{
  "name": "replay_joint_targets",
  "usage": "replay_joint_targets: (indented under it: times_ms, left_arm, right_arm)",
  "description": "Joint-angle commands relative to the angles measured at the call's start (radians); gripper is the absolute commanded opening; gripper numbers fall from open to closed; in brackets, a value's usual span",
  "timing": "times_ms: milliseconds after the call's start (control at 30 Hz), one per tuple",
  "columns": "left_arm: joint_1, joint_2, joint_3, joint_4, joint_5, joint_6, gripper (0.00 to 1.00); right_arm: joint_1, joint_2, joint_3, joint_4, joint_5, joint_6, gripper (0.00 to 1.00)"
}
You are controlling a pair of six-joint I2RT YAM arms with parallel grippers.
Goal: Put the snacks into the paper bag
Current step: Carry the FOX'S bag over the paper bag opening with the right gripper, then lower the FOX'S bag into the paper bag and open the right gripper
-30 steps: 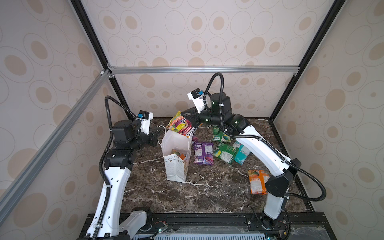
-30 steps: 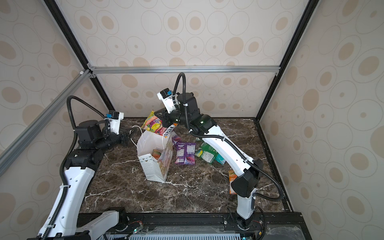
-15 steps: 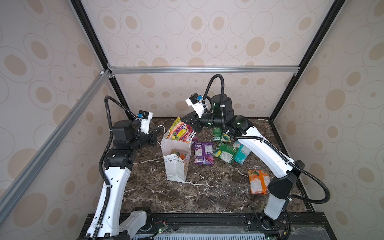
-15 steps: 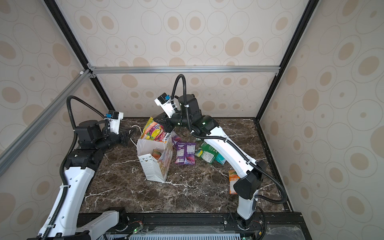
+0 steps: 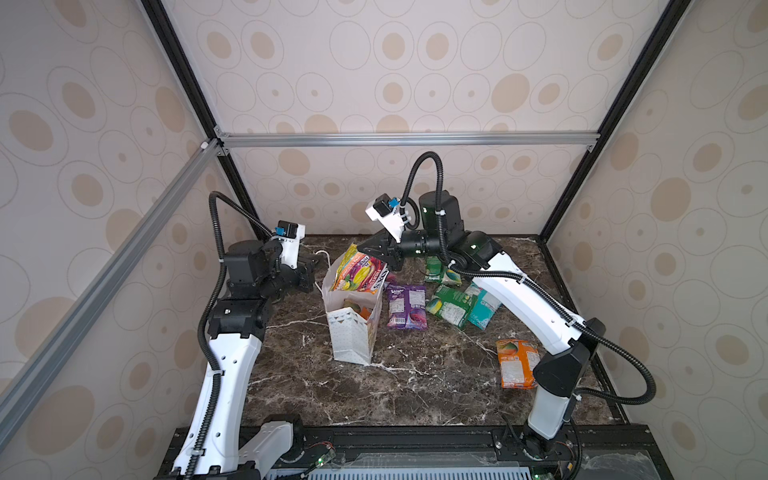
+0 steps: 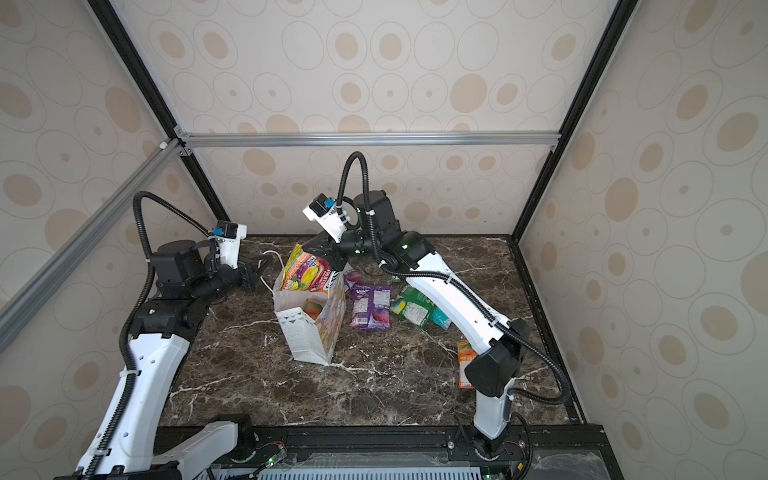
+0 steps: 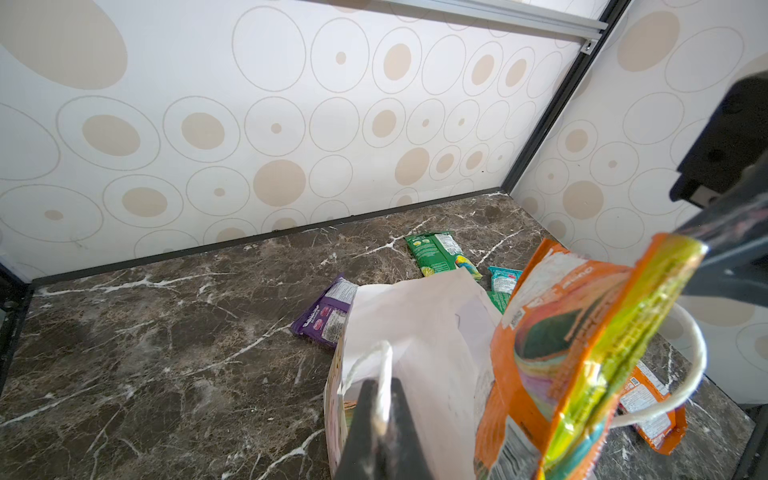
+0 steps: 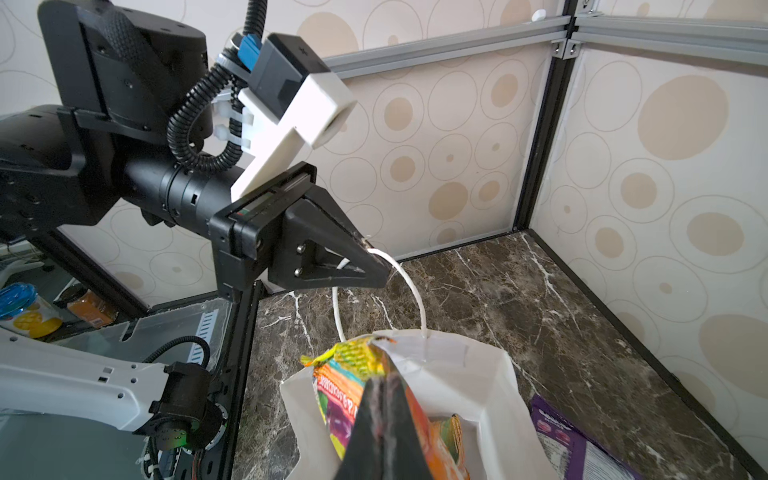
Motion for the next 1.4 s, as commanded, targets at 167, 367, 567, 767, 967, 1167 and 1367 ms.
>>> replay_joint_targets:
  times_ms: [167, 367, 567, 767, 967, 1167, 1367]
  left_arm:
    - [0.006, -0.011, 0.004, 0.031, 0.005, 0.006, 0.0]
    - [0.008, -0.01, 0.005, 0.034, 0.008, 0.003, 0.0]
    - [0.008, -0.012, 0.001, 0.039, 0.007, 0.004, 0.0]
    - [0.008, -0.005, 0.006, 0.031, 0.01, 0.005, 0.0]
    - [0.01, -0.012, 0.003, 0.036, 0.013, 0.004, 0.0]
    - [0.009, -0.01, 0.004, 0.035, 0.006, 0.003, 0.0]
    - [0.01, -0.013, 0.003, 0.036, 0.008, 0.004, 0.0]
  right_arm:
    - [0.008, 0.019, 0.006, 0.008, -0.07, -0.139, 0.0]
    - [0.009, 0.045, 0.014, -0.027, -0.024, -0.195, 0.0]
    - [0.015, 0.066, 0.013, -0.031, -0.013, -0.205, 0.0]
    - [0.018, 0.072, 0.018, -0.037, 0.051, -0.211, 0.0]
    - [0.018, 0.063, 0.013, -0.042, 0.109, -0.199, 0.0]
    - [0.02, 0.054, -0.003, -0.04, 0.133, -0.202, 0.01]
    - [0.02, 0.041, -0.016, -0.04, 0.14, -0.198, 0.3]
